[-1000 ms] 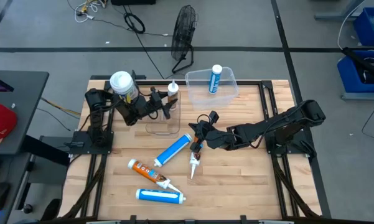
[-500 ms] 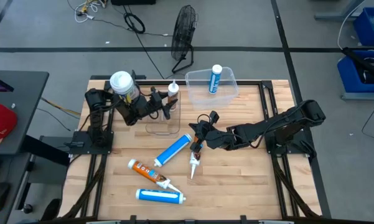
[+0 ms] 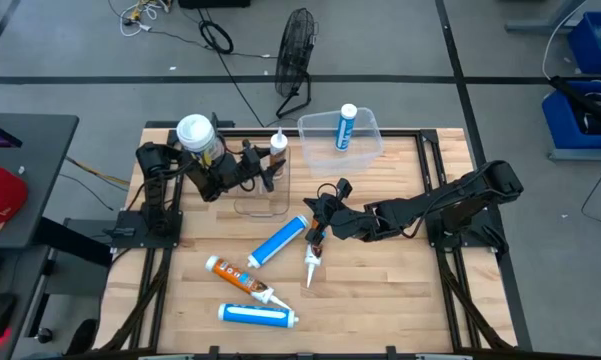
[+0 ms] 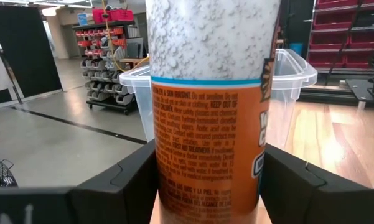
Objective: Pick & place silicon tubes, Sealant and Lysol wipes
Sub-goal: Put the bottom orange sealant into the transparent bin
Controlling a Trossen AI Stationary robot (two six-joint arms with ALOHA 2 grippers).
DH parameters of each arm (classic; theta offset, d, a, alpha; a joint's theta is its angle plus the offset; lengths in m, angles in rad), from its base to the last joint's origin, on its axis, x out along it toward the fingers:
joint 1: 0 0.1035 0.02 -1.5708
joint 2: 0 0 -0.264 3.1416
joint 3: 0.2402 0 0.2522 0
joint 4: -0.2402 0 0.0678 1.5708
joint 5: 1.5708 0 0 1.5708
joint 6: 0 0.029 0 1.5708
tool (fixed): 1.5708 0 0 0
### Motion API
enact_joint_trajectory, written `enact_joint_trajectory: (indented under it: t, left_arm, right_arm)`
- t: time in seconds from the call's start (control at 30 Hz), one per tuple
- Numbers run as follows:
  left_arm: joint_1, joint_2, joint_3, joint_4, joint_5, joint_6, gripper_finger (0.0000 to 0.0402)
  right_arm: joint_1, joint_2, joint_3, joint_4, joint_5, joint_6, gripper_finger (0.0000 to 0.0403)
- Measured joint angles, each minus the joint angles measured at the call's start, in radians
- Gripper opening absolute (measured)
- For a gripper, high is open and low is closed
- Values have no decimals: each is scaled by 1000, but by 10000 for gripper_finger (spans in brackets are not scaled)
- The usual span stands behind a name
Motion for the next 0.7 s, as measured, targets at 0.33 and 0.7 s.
enact_joint_trajectory:
  t: [0.33, 0.7]
  left_arm:
    - [-1, 3, -2, -15, 0, -1, 262]
    - [-2, 3, -2, -8, 0, -1, 268]
  right_arm:
    - [0, 0, 0, 0, -1, 0, 4]
    - [0, 0, 0, -1, -2, 0, 4]
